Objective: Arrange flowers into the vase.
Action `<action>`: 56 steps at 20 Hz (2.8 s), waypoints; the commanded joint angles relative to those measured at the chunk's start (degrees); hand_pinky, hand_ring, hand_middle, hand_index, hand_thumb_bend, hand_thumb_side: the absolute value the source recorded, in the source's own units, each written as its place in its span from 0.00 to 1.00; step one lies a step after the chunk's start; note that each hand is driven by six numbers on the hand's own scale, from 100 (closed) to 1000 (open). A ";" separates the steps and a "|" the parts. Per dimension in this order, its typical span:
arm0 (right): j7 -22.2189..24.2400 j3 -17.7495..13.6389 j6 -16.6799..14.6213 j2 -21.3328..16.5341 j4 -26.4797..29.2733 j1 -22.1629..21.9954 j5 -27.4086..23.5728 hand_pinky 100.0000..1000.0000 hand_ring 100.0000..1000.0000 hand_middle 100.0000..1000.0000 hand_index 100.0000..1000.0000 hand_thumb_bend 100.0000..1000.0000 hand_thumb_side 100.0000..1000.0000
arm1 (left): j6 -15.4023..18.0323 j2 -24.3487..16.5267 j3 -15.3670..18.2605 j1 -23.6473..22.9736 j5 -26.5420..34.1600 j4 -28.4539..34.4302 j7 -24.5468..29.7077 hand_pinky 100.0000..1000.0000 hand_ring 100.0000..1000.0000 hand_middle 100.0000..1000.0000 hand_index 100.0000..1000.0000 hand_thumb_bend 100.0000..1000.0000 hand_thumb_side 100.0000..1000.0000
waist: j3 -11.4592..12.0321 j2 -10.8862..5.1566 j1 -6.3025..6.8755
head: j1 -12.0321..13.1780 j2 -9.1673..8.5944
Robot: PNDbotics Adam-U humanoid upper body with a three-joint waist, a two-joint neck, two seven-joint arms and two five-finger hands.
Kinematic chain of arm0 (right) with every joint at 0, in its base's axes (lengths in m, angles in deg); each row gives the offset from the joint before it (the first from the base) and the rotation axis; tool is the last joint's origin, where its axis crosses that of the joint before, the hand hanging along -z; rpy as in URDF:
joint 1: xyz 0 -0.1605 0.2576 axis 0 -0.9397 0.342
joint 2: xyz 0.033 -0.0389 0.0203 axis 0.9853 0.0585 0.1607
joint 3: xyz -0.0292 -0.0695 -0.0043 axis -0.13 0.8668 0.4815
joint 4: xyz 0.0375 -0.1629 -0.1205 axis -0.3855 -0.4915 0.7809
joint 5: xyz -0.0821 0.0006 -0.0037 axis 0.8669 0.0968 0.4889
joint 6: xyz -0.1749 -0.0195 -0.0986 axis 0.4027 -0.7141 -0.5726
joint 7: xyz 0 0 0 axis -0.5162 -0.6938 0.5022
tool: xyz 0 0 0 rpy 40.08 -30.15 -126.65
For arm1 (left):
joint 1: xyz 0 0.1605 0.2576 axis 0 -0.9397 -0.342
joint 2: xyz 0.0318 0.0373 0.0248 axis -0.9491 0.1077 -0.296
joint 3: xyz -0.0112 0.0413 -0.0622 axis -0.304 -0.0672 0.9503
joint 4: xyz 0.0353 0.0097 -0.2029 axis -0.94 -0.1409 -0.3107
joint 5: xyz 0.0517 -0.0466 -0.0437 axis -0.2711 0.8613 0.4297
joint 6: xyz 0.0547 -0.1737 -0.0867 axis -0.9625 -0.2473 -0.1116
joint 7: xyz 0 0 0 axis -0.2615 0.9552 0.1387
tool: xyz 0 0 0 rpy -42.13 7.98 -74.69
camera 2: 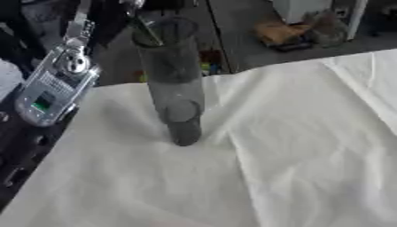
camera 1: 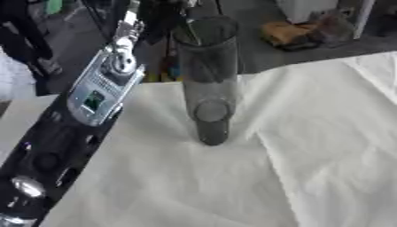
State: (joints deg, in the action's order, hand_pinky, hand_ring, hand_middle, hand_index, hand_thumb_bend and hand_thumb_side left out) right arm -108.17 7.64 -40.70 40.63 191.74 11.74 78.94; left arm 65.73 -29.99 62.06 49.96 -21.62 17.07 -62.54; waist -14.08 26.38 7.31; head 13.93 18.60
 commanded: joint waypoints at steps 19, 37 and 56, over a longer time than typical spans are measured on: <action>-0.06 -0.50 0.71 -0.61 0.93 -0.36 -0.57 0.87 0.85 0.73 0.90 0.00 1.00 | -8.57 -3.49 -0.21 -0.01 -5.23 0.65 13.39 0.58 0.84 0.70 0.90 0.28 0.73 | 1.03 -3.01 0.21 | -0.65 0.67; 0.30 -0.20 1.53 -0.71 0.93 -0.94 -0.78 0.87 0.85 0.73 0.90 0.00 1.00 | -16.27 -5.86 1.31 0.63 -8.42 -0.84 29.85 0.70 0.92 0.80 0.94 0.17 0.72 | 2.36 -4.29 0.65 | -1.04 1.40; 0.36 -0.23 2.21 -0.58 0.93 -1.30 -1.02 0.87 0.85 0.73 0.90 0.00 1.00 | -16.56 -8.13 2.27 0.32 -15.18 -0.61 44.24 0.80 0.98 0.92 1.00 0.31 0.69 | 2.99 -5.05 1.31 | -1.08 1.26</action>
State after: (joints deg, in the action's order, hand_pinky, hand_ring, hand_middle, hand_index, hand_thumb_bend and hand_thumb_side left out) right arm -107.81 7.66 -38.68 40.63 191.74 10.24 78.38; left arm 49.12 -36.04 63.27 49.30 -36.19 15.95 -18.72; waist -11.09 22.85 9.04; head 12.79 20.10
